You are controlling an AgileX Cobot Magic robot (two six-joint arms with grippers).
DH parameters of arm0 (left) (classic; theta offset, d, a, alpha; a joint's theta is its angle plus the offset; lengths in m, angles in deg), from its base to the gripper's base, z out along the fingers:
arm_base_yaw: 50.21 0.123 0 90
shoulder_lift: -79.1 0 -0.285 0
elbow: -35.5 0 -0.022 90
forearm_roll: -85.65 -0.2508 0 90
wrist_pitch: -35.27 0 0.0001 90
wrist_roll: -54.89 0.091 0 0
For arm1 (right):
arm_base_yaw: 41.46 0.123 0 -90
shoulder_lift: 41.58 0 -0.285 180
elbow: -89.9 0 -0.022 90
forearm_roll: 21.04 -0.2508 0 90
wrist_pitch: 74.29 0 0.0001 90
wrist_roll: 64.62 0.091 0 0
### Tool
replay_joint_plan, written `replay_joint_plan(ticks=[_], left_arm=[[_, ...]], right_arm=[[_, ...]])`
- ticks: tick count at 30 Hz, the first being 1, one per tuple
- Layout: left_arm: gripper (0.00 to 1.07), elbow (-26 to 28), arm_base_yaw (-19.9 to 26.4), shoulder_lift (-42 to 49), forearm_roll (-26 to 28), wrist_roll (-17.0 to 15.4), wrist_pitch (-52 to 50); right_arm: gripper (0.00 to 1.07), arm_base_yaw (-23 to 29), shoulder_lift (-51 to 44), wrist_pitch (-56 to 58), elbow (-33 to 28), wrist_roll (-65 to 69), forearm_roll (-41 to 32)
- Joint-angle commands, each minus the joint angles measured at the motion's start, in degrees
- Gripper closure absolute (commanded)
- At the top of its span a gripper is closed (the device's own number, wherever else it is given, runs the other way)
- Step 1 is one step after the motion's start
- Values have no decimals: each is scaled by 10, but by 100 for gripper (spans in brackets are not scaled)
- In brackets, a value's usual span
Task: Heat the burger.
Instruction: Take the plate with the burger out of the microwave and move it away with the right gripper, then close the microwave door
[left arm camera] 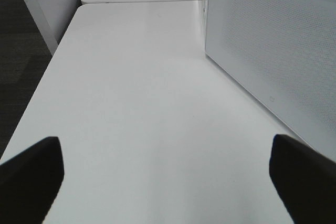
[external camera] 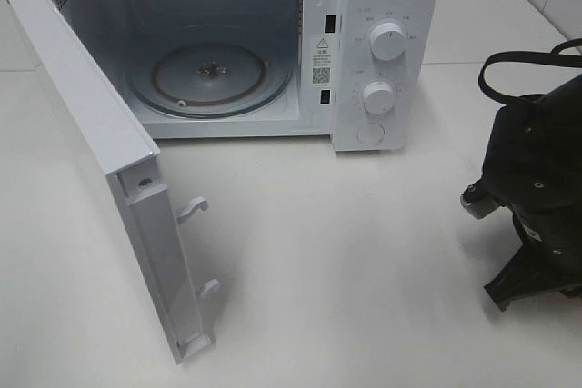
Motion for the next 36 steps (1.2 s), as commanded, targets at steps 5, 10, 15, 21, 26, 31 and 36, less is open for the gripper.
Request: replay_joint_plan(ticks=[5, 10, 15, 21, 26, 31, 36], left_arm=[[7, -2, 2, 11, 3, -2, -6], [7, -2, 2, 11, 3, -2, -6], [7, -2, 2, 11, 3, -2, -6], [7, -2, 2, 11, 3, -2, -6], [7, -2, 2, 11, 3, -2, -6], [7, -2, 2, 11, 3, -2, -6], [7, -2, 2, 11, 3, -2, -6]], right_arm=[[98, -5, 3, 21, 0, 11, 15], [82, -4, 2, 22, 0, 9, -6], [64, -3, -30, 30, 0, 4, -25], [58, -3, -135, 28, 0, -80, -83], [51, -3, -231, 19, 0, -182, -135], [31, -3, -335, 29, 0, -296, -179], [22, -3, -398, 61, 0, -354, -214]])
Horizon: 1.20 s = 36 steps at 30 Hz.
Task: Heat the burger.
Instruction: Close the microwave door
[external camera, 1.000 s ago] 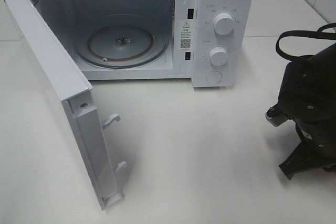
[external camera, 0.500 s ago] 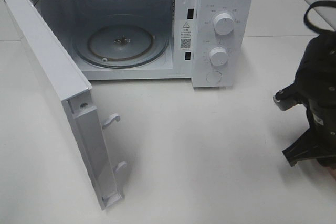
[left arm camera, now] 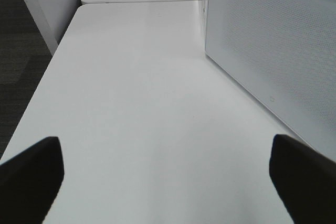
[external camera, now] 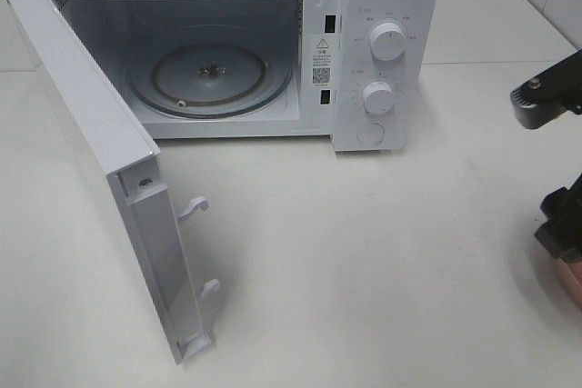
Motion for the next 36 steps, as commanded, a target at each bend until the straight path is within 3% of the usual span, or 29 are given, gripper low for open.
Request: replay_joint_plan(ticks=[1, 17, 28, 36], left_arm=[[7, -2, 2, 11, 3, -2, -6], [7, -2, 2, 11, 3, -2, -6], [7, -2, 2, 11, 3, -2, -6], [7, -2, 2, 11, 3, -2, -6]], right_arm=[[22, -1, -52, 37, 1, -48, -46], [27, -1, -295, 125, -1, -118, -143], [29, -4, -425, 140, -1, -122, -144], [30, -88, -508, 131, -1, -135, -148]])
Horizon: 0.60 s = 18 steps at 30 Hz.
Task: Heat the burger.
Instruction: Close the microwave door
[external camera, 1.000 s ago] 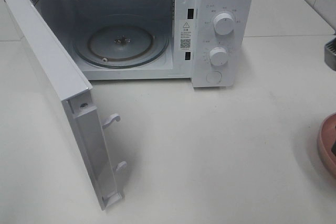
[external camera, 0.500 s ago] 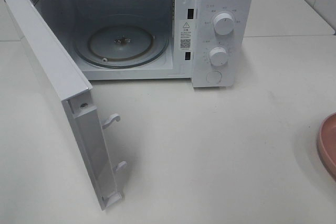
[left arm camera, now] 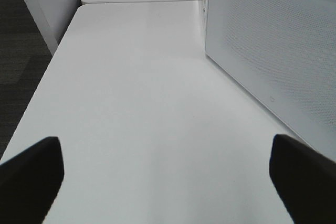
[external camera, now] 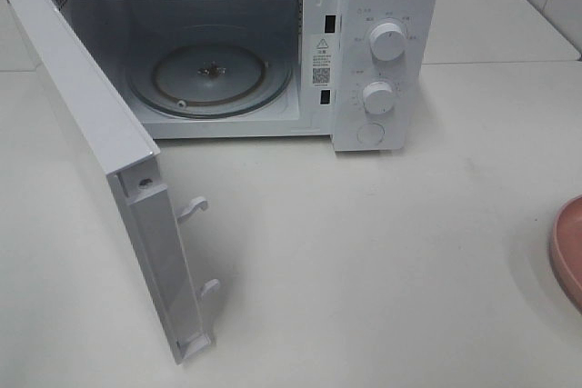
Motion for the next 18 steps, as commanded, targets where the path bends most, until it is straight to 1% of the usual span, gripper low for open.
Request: replay_joint_plan(ticks=[1, 3, 5, 6, 7, 8, 10, 11, 12, 14, 15, 17, 18], left_arm=[[7, -2, 2, 11, 3, -2, -6], [7, -2, 2, 11, 3, -2, -6], [7, -2, 2, 11, 3, -2, -6], [7, -2, 2, 11, 3, -2, -6], [7, -2, 2, 11, 3, -2, -6], [7, -2, 2, 11, 3, -2, -6], [7, -2, 2, 11, 3, -2, -6], [7, -2, 2, 11, 3, -2, -6], [7, -2, 2, 11, 3, -2, -6], [7, -2, 2, 11, 3, -2, -6], [7, -2, 2, 11, 3, -2, -6], [7, -2, 2, 11, 3, -2, -6], [7, -2, 2, 11, 3, -2, -6]], right_arm=[[31, -48, -44, -8, -1, -11, -11], [31, -58, -53, -8, -1, -11, -17], [31, -85, -75, -10, -1, -12, -33], [31, -85, -75, -10, -1, -12, -33], [31, -103, -95, -18, -10, -12, -37], [31, -103, -95, -18, -10, -12, -37], [31, -121, -126, -31, -49, -14, -38], [31, -121, -126, -31, -49, -14, -38], [31, -135, -146, -39, -77, -13, -38], [31, -140, -152, -42, -87, -13, -38], [31, -152, -166, -50, -107, -13, -38], [31, -156, -171, -59, -105, -13, -39], [31, -167, -187, -80, -109, -13, -43]])
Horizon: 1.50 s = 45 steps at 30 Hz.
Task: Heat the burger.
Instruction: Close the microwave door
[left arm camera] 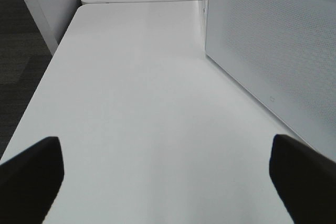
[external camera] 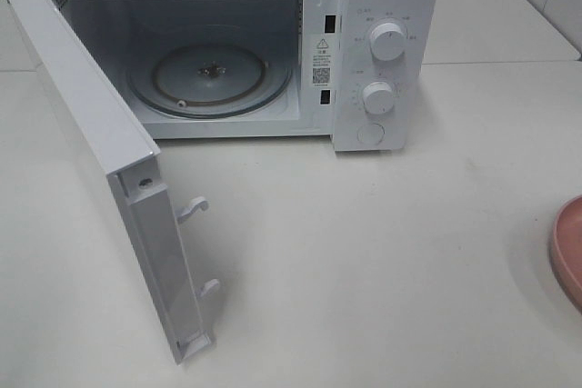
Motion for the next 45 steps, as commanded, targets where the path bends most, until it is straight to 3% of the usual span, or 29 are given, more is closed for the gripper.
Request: replay_joint_plan(ticks=[1, 6, 45], left_arm=[[7, -2, 2, 11, 3, -2, -6], [7, -2, 2, 10, 0, -2, -6], [7, -2, 2, 10, 0, -2, -6]], right_arm=[[31, -28, -41, -50, -26, -5, -6], [31, -49, -46, -52, -22, 0, -7], [31, -48, -46, -52, -22, 0, -7]])
